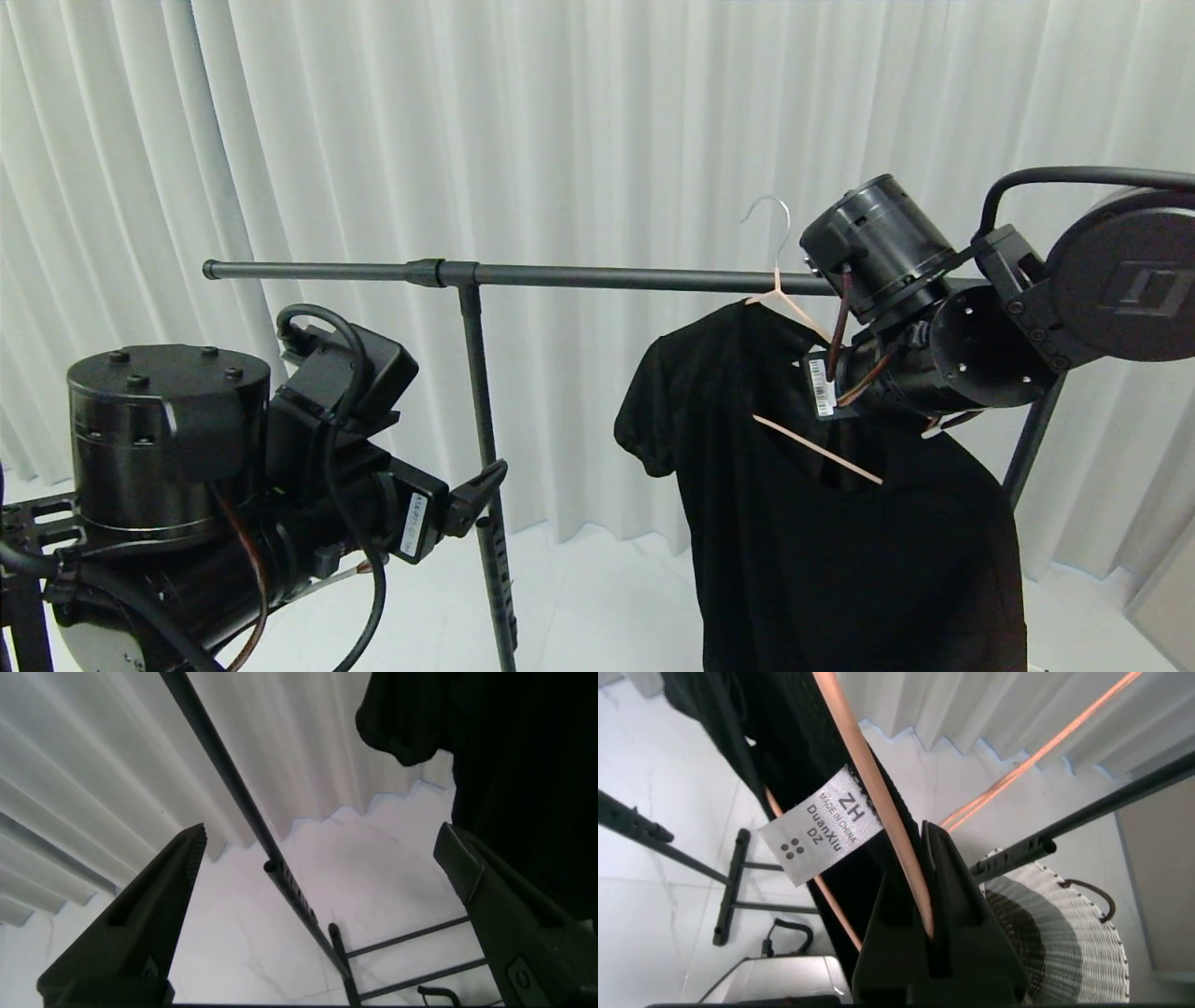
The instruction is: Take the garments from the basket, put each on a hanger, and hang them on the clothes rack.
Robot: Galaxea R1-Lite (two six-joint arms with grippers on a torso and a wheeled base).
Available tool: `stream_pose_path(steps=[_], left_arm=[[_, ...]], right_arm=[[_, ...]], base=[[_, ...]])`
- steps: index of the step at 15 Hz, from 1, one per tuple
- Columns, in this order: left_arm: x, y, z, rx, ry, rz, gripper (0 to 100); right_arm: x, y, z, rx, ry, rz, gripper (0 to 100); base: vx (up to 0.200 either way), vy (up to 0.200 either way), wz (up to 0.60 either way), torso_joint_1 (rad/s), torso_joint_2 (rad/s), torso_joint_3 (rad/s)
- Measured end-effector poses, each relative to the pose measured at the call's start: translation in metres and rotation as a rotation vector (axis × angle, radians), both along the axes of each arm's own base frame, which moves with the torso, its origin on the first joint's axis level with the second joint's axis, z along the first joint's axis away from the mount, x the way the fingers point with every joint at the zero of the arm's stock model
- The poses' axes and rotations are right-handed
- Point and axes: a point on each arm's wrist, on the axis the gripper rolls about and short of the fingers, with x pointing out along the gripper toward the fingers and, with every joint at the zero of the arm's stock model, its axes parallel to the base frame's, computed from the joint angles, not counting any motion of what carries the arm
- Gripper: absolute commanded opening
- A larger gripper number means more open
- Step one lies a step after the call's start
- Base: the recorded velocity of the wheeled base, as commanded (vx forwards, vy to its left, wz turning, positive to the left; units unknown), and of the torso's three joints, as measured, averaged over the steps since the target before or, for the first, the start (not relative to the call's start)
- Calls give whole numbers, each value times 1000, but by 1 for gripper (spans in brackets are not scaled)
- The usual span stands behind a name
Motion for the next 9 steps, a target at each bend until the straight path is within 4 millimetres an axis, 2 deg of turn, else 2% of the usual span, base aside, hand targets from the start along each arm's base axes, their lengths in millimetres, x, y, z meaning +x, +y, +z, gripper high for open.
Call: stream_pose_path(steps=[5, 9], left_arm=[[0, 0, 3, -15, -20, 0, 100], [-1, 0, 3, -18, -27, -1, 100]], right_arm=[[21, 14, -12, -32, 33, -13, 0], [32, 17, -21, -56, 58, -29, 0]], base=[[0, 0, 0, 0, 0, 0], [0, 0, 0, 0, 0, 0]])
